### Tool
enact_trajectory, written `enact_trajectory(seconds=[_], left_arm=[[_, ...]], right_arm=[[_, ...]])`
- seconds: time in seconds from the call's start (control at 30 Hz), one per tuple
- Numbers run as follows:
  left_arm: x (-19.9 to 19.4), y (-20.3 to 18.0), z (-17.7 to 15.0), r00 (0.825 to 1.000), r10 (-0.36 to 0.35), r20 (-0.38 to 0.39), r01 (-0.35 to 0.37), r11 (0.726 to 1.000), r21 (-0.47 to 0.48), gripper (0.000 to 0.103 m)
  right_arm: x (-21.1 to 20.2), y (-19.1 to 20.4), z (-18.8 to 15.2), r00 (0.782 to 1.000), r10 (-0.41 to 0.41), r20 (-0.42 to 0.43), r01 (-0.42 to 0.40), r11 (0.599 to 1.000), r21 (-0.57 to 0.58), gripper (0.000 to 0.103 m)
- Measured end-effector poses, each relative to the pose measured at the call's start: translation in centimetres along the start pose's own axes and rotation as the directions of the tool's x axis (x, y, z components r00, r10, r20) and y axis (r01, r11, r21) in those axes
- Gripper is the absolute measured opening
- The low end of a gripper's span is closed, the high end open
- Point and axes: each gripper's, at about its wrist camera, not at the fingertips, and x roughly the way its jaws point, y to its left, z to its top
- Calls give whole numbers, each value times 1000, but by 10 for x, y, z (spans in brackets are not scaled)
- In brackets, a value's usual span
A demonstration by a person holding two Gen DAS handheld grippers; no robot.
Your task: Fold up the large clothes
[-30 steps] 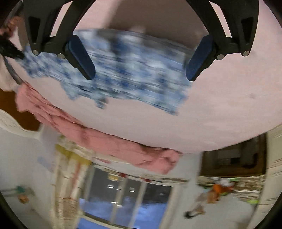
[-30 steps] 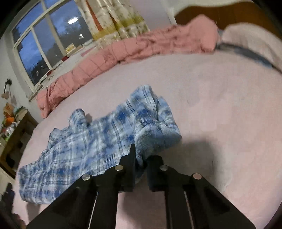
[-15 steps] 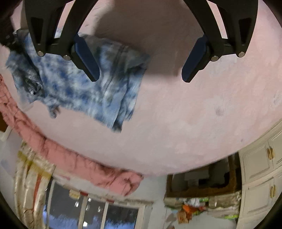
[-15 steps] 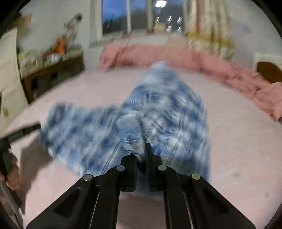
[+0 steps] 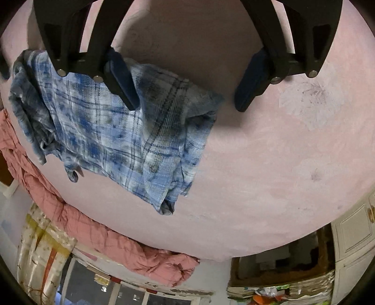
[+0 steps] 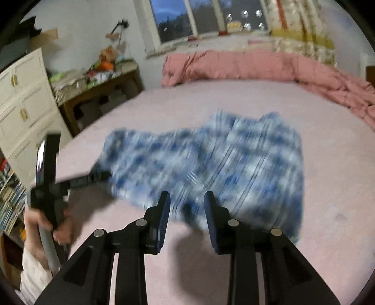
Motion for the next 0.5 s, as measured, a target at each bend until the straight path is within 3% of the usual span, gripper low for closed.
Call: enact_trajectory(seconds=[0.1, 0.17, 0.23, 0.33, 0.4, 0.47, 0.5], left_arm=[[2, 3, 1, 1000, -13, -7, 12, 1000, -6, 82], [3, 2, 0, 1000, -12, -10, 12, 1000, -3, 81], [4, 1, 0, 1000, -12, -12, 12, 1000, 7, 78], [5, -11, 1, 1000, -14, -11, 15, 998, 64, 61], [4, -20, -1, 1000, 11, 9, -12, 994, 105, 45], [-1, -27, -3, 999, -3, 39, -2, 990, 141, 21], [-4, -29, -3, 998, -18, 58, 10, 989, 149, 18]], right_arm=[[-3, 5, 20, 994, -74, 83, 76, 997, -19, 32], [9, 5, 32, 995, -76, 70, 78, 997, -16, 32], [31, 2, 38, 999, -35, 3, 35, 999, -7, 32], [84, -7, 20, 980, 63, -189, -53, 997, 60, 32], [86, -8, 11, 980, 91, -175, -87, 996, 30, 32], [79, -6, 12, 973, 144, -182, -141, 990, 29, 32], [73, -5, 14, 966, 177, -187, -176, 984, 24, 32]])
